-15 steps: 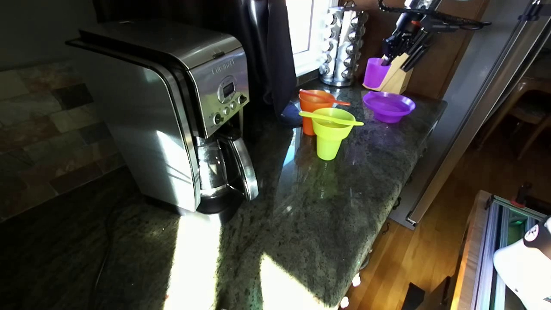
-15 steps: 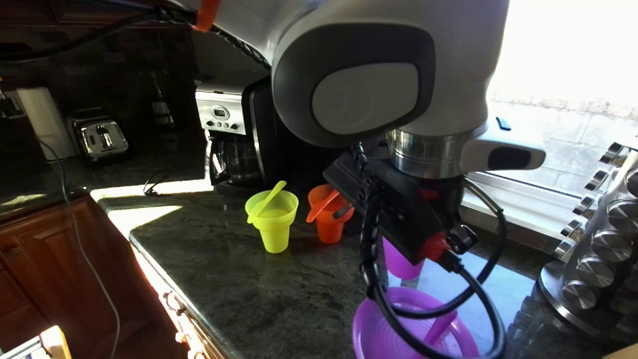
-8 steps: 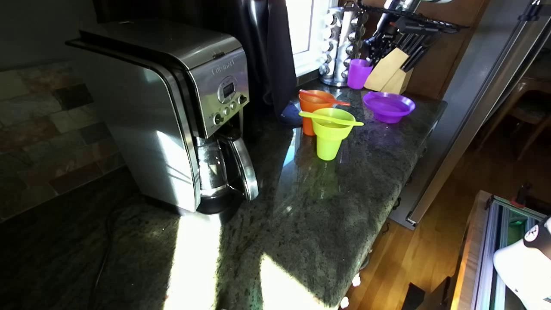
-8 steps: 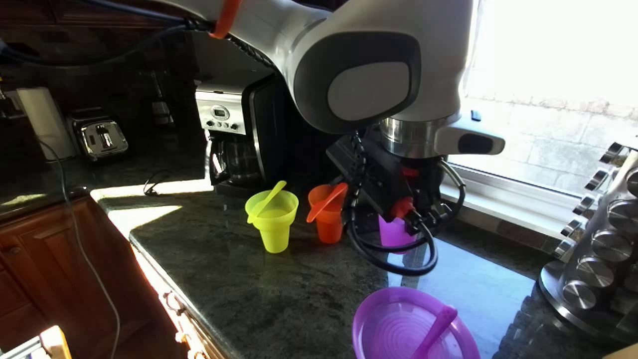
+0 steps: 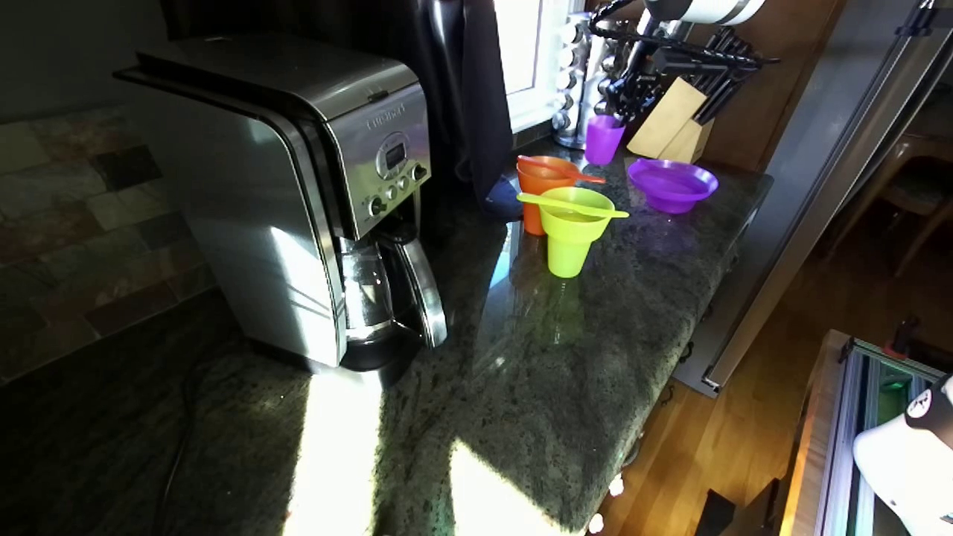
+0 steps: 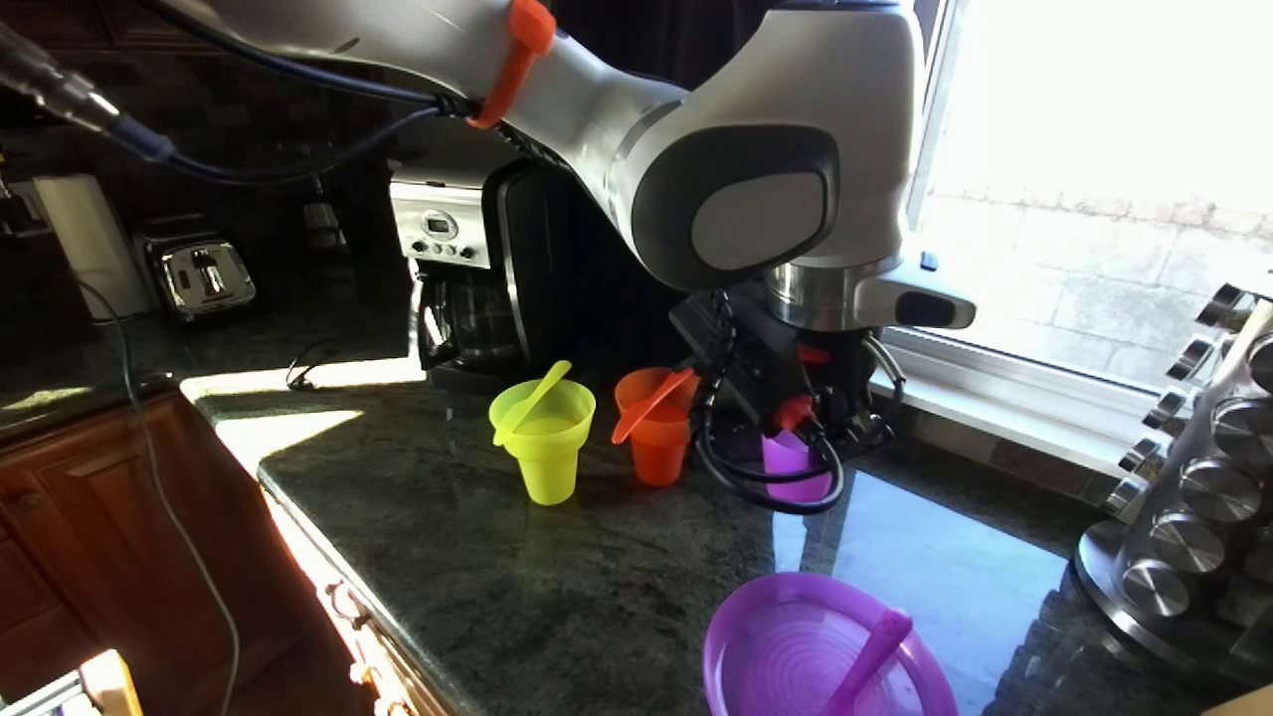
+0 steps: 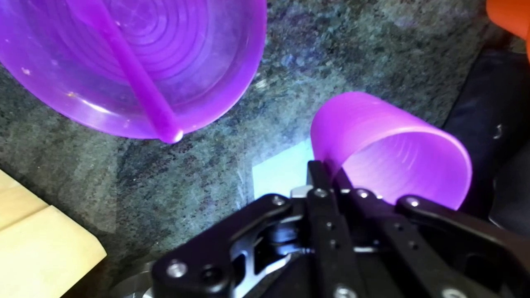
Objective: Unstack the purple items.
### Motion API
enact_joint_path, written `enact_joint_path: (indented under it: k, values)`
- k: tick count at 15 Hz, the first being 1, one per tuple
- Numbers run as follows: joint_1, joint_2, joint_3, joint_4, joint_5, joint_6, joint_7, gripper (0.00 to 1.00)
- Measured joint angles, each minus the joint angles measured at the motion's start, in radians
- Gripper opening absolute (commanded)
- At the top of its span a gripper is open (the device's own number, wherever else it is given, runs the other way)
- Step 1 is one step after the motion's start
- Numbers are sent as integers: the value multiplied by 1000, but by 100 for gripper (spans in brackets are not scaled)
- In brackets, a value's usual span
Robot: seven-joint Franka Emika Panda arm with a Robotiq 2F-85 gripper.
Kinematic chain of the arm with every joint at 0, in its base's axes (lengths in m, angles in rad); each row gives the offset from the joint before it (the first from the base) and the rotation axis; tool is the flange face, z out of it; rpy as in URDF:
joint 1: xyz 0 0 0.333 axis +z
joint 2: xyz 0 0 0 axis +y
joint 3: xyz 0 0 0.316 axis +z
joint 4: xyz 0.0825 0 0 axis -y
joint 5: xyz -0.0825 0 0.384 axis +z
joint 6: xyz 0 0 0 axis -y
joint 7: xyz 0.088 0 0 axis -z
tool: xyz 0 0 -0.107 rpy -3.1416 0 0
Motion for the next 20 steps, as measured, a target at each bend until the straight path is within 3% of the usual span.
enact_joint_path:
  k: [8, 20]
  values:
    - [-3, 24, 5, 24, 17, 0, -6, 1]
    - [-18, 239, 68, 195, 65, 0, -15, 1]
